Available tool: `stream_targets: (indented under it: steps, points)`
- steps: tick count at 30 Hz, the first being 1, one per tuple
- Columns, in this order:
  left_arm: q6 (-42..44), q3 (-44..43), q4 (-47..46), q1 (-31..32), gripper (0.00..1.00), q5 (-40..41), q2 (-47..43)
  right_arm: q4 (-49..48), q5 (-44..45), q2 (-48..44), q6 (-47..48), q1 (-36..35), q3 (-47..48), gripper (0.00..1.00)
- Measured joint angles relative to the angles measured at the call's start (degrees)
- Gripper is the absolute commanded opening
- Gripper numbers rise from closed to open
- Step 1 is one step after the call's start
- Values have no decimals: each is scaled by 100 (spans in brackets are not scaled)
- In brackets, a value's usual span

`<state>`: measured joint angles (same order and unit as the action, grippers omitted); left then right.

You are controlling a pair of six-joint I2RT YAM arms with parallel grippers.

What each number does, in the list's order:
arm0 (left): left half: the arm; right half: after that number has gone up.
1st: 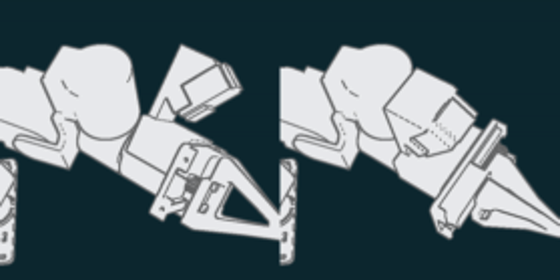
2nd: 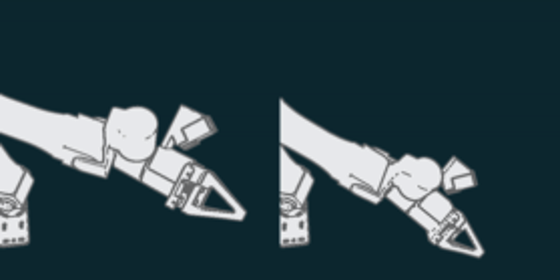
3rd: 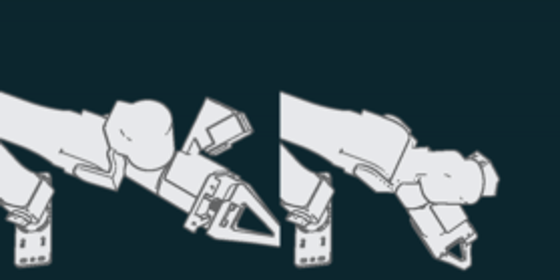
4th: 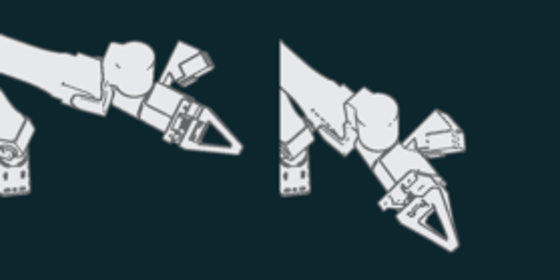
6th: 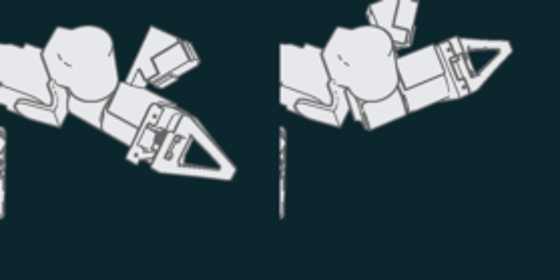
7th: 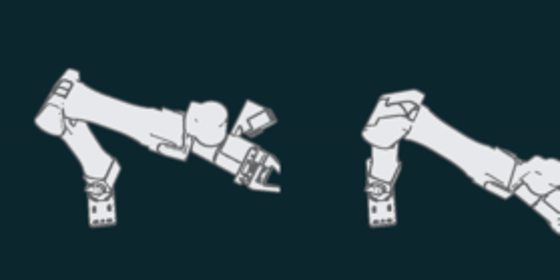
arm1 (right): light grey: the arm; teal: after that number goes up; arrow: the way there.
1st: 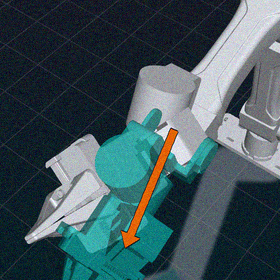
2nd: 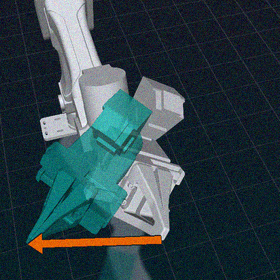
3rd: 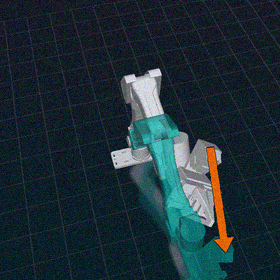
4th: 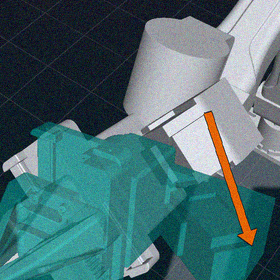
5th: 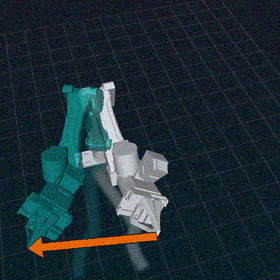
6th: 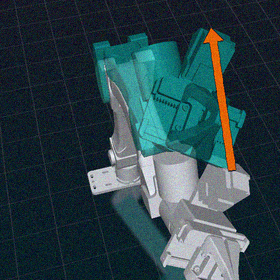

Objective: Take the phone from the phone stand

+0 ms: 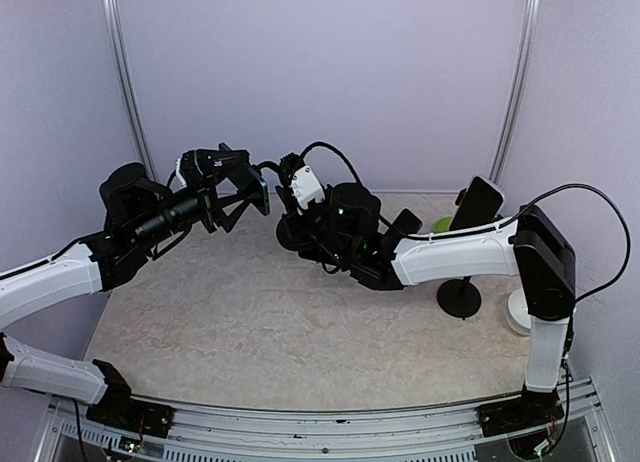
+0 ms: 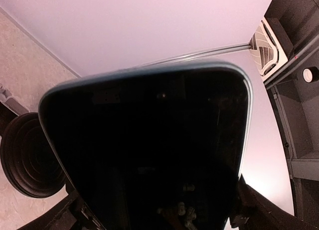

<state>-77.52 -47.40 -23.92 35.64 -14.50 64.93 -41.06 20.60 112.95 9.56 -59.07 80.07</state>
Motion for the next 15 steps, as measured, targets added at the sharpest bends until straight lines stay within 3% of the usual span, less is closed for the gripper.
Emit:
stream_targets:
  steps: [8, 15]
  points:
    - [-22, 0, 63, -122, 98, 146, -90, -85, -181, 0, 0, -2, -26, 0]
    - [46, -79, 155, -133, 79, 107, -70, -98, -151, 0, 22, -2, -26, 0]
